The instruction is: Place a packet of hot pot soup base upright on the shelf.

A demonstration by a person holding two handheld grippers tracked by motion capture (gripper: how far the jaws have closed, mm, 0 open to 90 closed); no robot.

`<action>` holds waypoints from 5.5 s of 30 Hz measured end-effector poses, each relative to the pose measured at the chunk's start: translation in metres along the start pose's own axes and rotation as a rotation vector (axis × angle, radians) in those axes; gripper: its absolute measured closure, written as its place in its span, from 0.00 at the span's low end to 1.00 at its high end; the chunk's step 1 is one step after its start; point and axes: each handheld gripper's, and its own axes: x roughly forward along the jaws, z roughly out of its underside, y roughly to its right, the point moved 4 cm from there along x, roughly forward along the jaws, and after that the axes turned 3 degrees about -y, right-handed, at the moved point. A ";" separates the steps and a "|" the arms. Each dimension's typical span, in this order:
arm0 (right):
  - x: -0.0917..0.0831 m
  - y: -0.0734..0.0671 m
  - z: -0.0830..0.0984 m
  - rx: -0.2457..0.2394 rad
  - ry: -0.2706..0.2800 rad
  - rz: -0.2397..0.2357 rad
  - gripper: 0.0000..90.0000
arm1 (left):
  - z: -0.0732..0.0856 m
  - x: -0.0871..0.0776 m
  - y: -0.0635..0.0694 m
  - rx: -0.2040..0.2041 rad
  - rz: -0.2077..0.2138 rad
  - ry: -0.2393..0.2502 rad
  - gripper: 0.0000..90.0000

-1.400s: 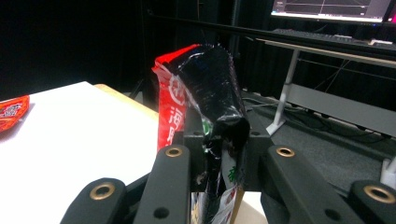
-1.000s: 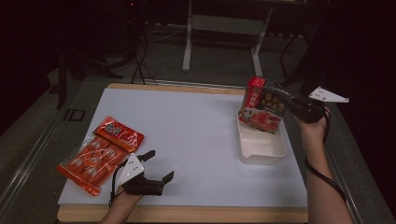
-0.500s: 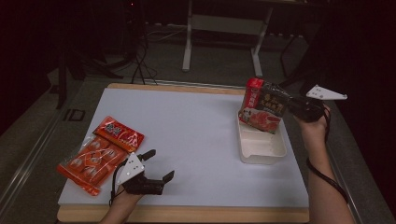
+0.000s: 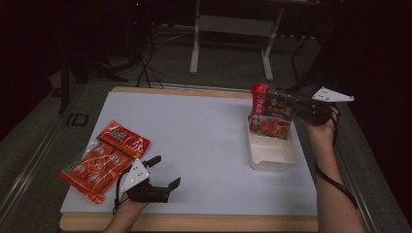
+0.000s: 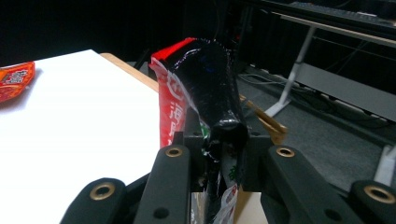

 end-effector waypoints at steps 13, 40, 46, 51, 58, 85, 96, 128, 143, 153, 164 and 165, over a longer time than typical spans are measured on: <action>0.012 -0.003 0.029 0.059 -0.019 -0.021 0.85 | 0.001 0.000 -0.001 -0.003 -0.001 -0.004 0.04; -0.010 -0.016 0.006 0.142 -0.003 -0.003 0.51 | 0.001 0.001 -0.001 -0.007 0.003 -0.007 0.04; -0.019 -0.033 -0.007 0.121 0.029 0.002 0.24 | 0.002 0.000 -0.002 -0.010 0.003 -0.007 0.04; -0.025 -0.049 -0.012 0.110 0.044 -0.014 0.12 | 0.000 0.000 -0.002 -0.006 0.010 -0.008 0.05; -0.043 -0.073 -0.015 0.093 0.120 -0.051 0.16 | -0.009 -0.006 0.000 0.010 0.026 -0.009 0.07; -0.070 -0.166 0.008 0.081 0.152 -0.247 0.12 | -0.034 -0.065 -0.034 0.032 -0.082 -0.044 0.32; -0.062 -0.189 0.014 0.066 0.137 -0.319 0.17 | -0.024 -0.097 -0.086 -0.017 -0.267 -0.094 0.91; -0.061 -0.202 0.022 0.059 0.121 -0.348 0.17 | 0.074 -0.144 -0.223 -0.213 -0.569 -0.449 1.00; -0.060 -0.202 0.023 0.059 0.116 -0.349 0.18 | 0.073 -0.136 -0.220 -0.201 -0.524 -0.640 1.00; -0.060 -0.203 0.021 0.063 0.121 -0.353 0.18 | 0.075 -0.134 -0.184 -0.231 -0.451 -0.592 1.00; -0.059 -0.203 0.019 0.063 0.125 -0.357 0.18 | 0.069 -0.099 -0.128 -0.196 -0.314 -0.599 1.00; -0.059 -0.204 0.020 0.062 0.122 -0.360 0.18 | 0.067 -0.091 -0.119 -0.201 -0.288 -0.597 1.00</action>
